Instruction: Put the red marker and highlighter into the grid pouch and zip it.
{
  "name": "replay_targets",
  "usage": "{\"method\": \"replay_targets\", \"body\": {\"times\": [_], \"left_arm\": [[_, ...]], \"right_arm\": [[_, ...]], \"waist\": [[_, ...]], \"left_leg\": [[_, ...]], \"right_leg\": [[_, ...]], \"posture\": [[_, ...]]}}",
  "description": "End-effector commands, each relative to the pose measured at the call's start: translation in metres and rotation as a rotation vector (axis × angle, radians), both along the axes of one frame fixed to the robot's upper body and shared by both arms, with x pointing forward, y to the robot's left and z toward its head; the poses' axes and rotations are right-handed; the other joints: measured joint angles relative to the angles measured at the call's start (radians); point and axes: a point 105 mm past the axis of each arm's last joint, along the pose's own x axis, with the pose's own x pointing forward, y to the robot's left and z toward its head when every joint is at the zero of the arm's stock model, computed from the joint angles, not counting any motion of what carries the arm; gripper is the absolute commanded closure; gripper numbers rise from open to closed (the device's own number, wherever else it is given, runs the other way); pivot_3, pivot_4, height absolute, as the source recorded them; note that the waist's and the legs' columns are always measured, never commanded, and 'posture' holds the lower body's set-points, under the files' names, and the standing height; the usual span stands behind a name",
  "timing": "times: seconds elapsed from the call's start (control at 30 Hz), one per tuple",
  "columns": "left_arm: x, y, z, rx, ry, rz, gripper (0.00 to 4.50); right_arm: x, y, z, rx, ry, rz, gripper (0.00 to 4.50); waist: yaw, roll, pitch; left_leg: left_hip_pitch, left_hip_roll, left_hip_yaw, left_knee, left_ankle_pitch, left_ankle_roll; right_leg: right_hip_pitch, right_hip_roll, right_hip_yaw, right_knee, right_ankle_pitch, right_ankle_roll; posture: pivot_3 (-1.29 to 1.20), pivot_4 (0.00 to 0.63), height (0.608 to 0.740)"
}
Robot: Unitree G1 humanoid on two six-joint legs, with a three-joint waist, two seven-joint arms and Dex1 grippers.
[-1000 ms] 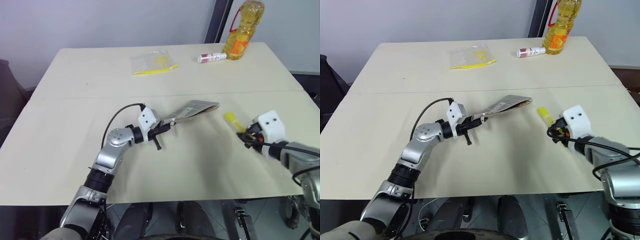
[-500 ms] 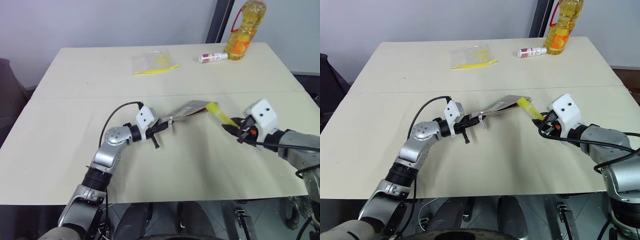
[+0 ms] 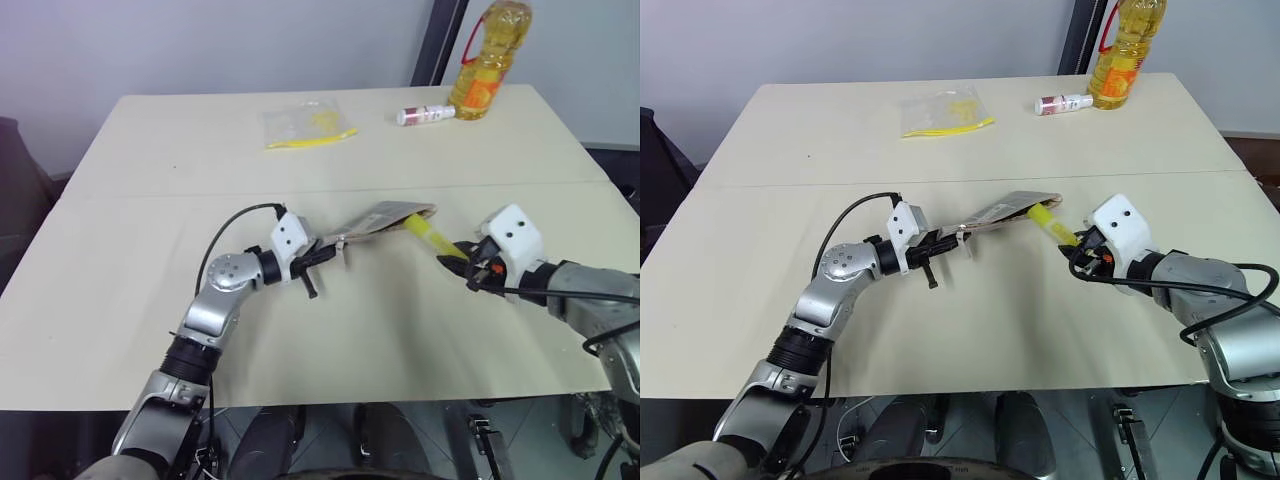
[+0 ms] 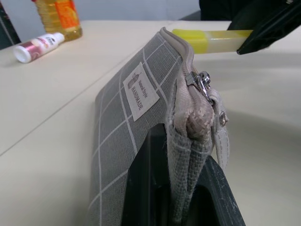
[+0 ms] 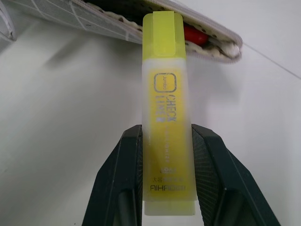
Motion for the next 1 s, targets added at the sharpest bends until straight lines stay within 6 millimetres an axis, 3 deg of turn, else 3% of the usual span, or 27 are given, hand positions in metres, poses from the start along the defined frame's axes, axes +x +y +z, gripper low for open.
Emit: {"method": "replay_targets", "body": {"times": [0.03,0.23,0.33,0.47,0.73,0.77,0.93,1.0], "left_arm": [[-0.008,-0.004,0.011,0.017,-0.065,-0.046,4.50],[-0.019,-0.004,0.005,0.120,-0.110,-0.131,4.50],[-0.029,-0.005,0.001,0.176,-0.129,-0.213,4.50],[-0.046,-0.007,-0.001,0.220,-0.136,-0.322,4.50],[-0.055,-0.003,-0.005,0.246,-0.126,-0.353,4.50],[-0.054,-0.003,-0.005,0.246,-0.124,-0.346,4.50],[-0.046,0.000,-0.002,0.202,-0.100,-0.278,4.50],[-0.038,0.000,0.003,0.146,-0.064,-0.227,4.50]], "right_arm": [[0.002,0.006,0.012,-0.043,-0.050,0.043,3.63],[-0.009,0.022,0.013,-0.214,-0.058,0.224,3.63],[-0.023,0.038,0.015,-0.319,-0.058,0.410,3.63],[-0.025,0.056,0.018,-0.369,-0.086,0.534,3.63],[-0.014,0.060,0.015,-0.384,-0.101,0.544,3.63],[-0.014,0.059,0.016,-0.376,-0.100,0.539,2.60],[-0.012,0.049,0.036,-0.294,-0.144,0.468,0.31],[-0.014,0.042,0.051,-0.204,-0.173,0.420,0.31]], "waist": [[0.000,0.000,0.000],[0.000,0.000,0.000],[0.000,0.001,0.001],[-0.003,0.001,0.001],[0.000,0.001,0.001],[0.000,0.001,0.001],[0.001,0.001,0.001],[0.002,0.001,0.001]], "left_leg": [[0.000,0.000,0.000,0.000,0.000,0.000],[-0.001,0.000,0.000,0.000,0.000,0.000],[-0.003,0.000,0.000,0.000,0.000,0.000],[-0.005,0.000,0.000,0.000,-0.001,0.001],[-0.007,0.000,0.000,0.001,-0.001,0.001],[-0.007,0.000,0.000,0.001,-0.001,0.001],[-0.007,0.000,-0.001,0.001,-0.001,0.001],[-0.007,0.000,-0.001,0.001,-0.001,0.001]], "right_leg": [[0.000,0.000,0.000,0.000,0.000,0.000],[-0.001,0.000,0.000,-0.001,0.000,0.000],[-0.002,0.000,0.000,-0.002,0.000,0.000],[-0.003,0.000,0.000,-0.003,0.000,0.000],[-0.005,-0.001,0.000,-0.004,0.000,-0.001],[-0.005,-0.001,0.000,-0.004,0.000,-0.001],[-0.005,-0.001,0.000,-0.003,0.000,0.000],[-0.005,-0.001,0.000,-0.003,0.000,0.000]], "posture": [[0.00,0.150,0.740],[0.00,0.150,0.740],[0.00,0.150,0.740],[0.00,0.150,0.740],[0.00,0.150,0.740],[0.00,0.150,0.740],[0.00,0.150,0.740],[0.00,0.150,0.740]]}}
